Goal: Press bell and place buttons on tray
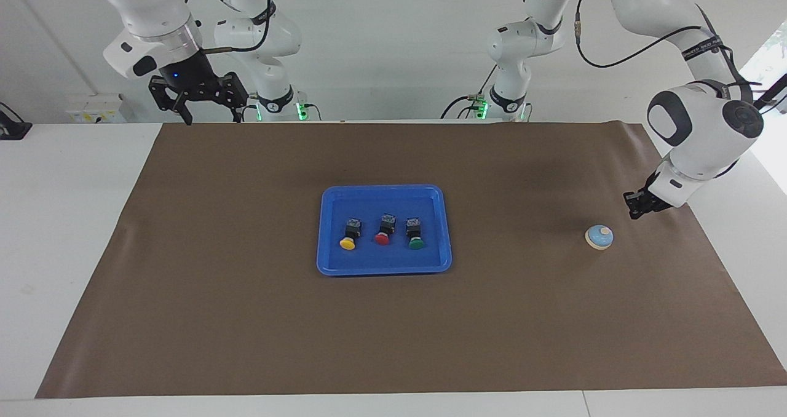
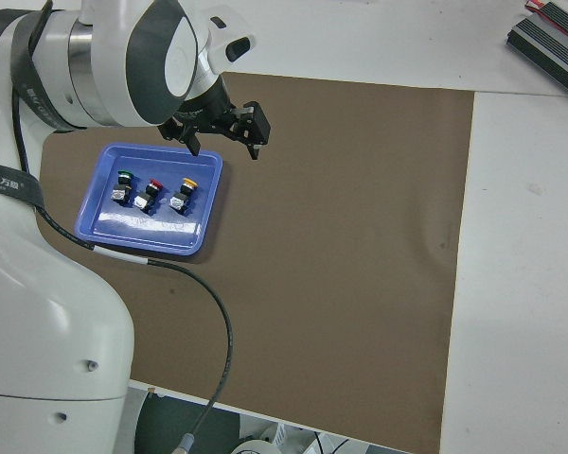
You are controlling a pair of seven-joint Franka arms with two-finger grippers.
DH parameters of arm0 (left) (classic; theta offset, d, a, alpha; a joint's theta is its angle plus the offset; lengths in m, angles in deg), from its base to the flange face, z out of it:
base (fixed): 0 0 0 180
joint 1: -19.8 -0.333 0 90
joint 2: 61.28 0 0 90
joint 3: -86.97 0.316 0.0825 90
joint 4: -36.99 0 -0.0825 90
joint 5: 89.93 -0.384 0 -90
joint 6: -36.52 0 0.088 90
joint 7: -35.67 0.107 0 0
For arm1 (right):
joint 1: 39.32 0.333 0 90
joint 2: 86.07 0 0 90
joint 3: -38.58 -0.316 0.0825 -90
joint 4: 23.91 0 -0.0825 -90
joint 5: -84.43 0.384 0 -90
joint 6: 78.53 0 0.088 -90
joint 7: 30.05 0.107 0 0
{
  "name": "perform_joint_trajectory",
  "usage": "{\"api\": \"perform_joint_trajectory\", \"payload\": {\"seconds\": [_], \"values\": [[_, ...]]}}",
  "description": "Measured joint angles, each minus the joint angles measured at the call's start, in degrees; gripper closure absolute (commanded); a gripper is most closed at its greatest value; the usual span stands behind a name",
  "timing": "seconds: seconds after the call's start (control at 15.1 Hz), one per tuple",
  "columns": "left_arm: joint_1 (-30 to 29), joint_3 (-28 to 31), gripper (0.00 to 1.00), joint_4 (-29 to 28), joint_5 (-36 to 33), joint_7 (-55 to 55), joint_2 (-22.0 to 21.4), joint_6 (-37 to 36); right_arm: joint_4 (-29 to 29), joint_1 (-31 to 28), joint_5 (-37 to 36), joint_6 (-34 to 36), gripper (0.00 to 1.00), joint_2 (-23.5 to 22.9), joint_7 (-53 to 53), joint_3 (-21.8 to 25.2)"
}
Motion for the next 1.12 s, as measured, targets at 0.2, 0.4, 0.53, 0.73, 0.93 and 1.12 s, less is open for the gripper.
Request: {"api": "perform_joint_trajectory", "payload": {"seconds": [0.2, 0.4, 0.53, 0.73, 0.93, 1.12], "values": [[0.8, -0.1, 1.0, 0.0, 0.0, -0.2, 0.2, 0.5, 0.0, 0.0, 0.0, 0.0, 0.0, 0.0, 0.0, 0.0], [1.7, -0.1, 1.0, -0.1, 0.0, -0.7, 1.3, 1.6, 0.0, 0.0, 0.0, 0.0, 0.0, 0.0, 0.0, 0.0], [1.7, -0.1, 1.0, -0.3, 0.0, -0.7, 2.6, 3.0, 0.0, 0.0, 0.0, 0.0, 0.0, 0.0, 0.0, 0.0], [1.7, -0.1, 1.0, -0.6, 0.0, -0.7, 4.6, 5.1, 0.0, 0.0, 0.0, 0.0, 0.0, 0.0, 0.0, 0.0], [1.7, -0.1, 0.99, -0.8, 0.0, -0.7, 4.9, 5.8, 0.0, 0.0, 0.0, 0.0, 0.0, 0.0, 0.0, 0.0], [1.7, -0.1, 0.88, 0.1, 0.0, -0.7, 4.8, 4.5, 0.0, 0.0, 0.0, 0.0, 0.0, 0.0, 0.0, 0.0]]}}
